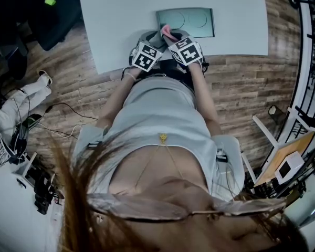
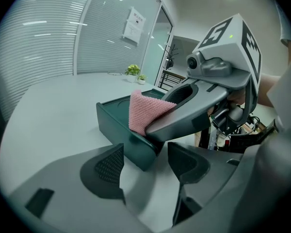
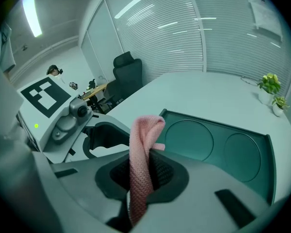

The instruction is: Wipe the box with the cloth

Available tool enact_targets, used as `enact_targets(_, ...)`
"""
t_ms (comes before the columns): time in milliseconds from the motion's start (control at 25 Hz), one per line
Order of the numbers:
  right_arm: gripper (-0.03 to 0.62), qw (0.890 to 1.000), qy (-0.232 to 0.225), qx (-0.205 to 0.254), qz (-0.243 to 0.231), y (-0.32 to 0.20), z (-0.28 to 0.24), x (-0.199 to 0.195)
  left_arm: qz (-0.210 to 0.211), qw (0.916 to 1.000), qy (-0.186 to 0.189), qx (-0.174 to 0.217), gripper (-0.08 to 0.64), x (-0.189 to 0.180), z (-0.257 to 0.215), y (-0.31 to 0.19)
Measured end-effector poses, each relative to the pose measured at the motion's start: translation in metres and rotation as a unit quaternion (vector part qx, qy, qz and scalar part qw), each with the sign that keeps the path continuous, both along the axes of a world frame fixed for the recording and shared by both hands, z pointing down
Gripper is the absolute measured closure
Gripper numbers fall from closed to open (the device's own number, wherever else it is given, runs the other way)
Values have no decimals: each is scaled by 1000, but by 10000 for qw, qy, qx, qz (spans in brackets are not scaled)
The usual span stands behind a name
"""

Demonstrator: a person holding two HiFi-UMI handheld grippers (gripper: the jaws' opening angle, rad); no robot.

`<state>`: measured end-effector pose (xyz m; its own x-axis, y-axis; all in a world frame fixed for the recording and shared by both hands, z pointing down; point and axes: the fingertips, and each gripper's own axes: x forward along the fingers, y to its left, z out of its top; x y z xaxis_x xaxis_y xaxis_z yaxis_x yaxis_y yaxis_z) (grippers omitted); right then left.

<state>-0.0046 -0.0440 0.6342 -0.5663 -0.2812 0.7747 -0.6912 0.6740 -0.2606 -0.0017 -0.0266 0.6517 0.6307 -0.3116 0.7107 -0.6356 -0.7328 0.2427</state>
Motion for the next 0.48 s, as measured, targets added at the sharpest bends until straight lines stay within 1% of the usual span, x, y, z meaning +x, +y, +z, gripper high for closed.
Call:
enact_targets(120, 551, 9999, -104, 22, -67, -1, -1, -4, -44, 10000, -9, -39, 275, -1, 0, -1)
enact_targets(240, 551, 9994, -184, 117, -256, -3, -2, -4, -104, 9999, -21, 3, 275, -4, -2, -5)
enact_targets(360, 551, 9983, -193, 418, -345, -8, -11, 7, -214, 9997, 32, 130, 275, -6, -14, -9)
enact_targets(480, 551, 9971, -192, 719, -146, -18, -24, 29, -362, 9986, 216, 309, 275, -4, -34, -16)
